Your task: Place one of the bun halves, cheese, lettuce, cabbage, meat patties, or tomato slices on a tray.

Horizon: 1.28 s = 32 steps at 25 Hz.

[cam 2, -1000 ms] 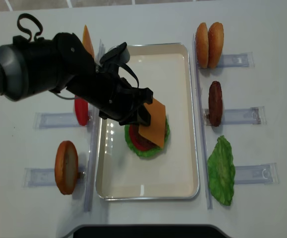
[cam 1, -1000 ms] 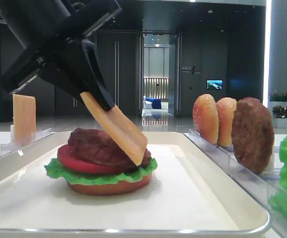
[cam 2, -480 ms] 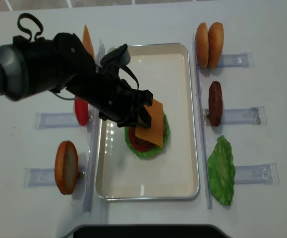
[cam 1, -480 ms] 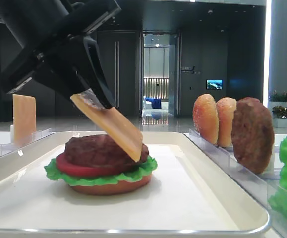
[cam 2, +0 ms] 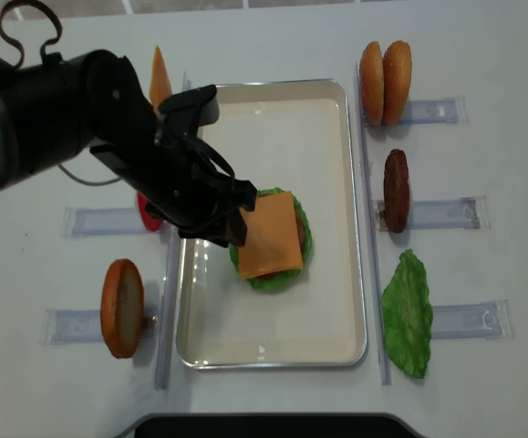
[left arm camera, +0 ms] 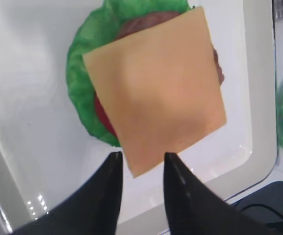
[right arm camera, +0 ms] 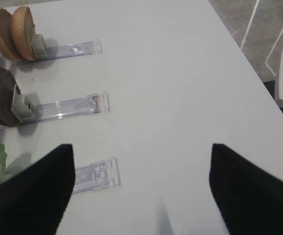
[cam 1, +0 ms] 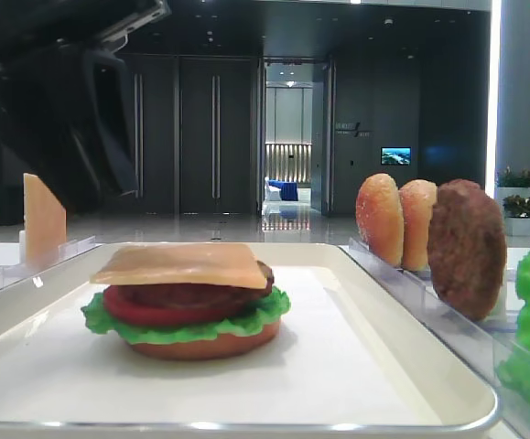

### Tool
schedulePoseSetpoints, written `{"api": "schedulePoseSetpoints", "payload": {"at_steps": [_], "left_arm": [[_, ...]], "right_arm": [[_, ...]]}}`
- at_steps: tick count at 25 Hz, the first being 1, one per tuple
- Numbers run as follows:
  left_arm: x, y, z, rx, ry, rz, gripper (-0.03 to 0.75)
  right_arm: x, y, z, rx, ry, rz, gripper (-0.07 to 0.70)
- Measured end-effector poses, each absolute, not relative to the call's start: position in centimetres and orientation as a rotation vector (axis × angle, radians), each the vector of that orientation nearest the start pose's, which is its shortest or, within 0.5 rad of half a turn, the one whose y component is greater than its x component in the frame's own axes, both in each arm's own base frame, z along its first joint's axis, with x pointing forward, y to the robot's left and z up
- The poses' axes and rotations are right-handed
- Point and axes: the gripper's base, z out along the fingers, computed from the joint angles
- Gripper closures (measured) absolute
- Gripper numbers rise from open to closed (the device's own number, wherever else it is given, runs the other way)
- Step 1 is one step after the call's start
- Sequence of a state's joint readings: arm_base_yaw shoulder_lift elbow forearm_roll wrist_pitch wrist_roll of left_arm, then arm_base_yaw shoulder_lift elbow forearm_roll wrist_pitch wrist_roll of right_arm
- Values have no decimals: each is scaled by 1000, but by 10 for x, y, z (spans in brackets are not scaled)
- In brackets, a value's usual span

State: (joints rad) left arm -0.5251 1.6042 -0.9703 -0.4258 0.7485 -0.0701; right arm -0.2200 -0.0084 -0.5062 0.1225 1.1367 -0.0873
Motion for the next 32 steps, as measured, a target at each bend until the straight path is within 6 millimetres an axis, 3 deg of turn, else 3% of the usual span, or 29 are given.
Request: {"api": "schedulePoseSetpoints", "payload": {"at_steps": [4, 8, 13, 20, 28, 32], "left_arm": [[247, -162, 221, 222, 2893, -520, 369], [253, -145, 239, 145, 2863, -501, 342], [267, -139, 279, 195, 2831, -426, 327], [277, -134, 328, 203, 2774, -315, 190], [280, -122, 335, 174, 2776, -159, 178], [293, -88, 335, 37, 2771, -112, 178]], "right_arm": [[-8, 12, 273, 127, 2096, -37, 92], [-8, 12, 273, 127, 2096, -37, 92], [-8, 12, 273, 127, 2096, -37, 92], [-8, 12, 273, 127, 2096, -37, 92], [-8, 12, 273, 127, 2096, -37, 92], [-8, 12, 273, 127, 2096, -37, 92]]}}
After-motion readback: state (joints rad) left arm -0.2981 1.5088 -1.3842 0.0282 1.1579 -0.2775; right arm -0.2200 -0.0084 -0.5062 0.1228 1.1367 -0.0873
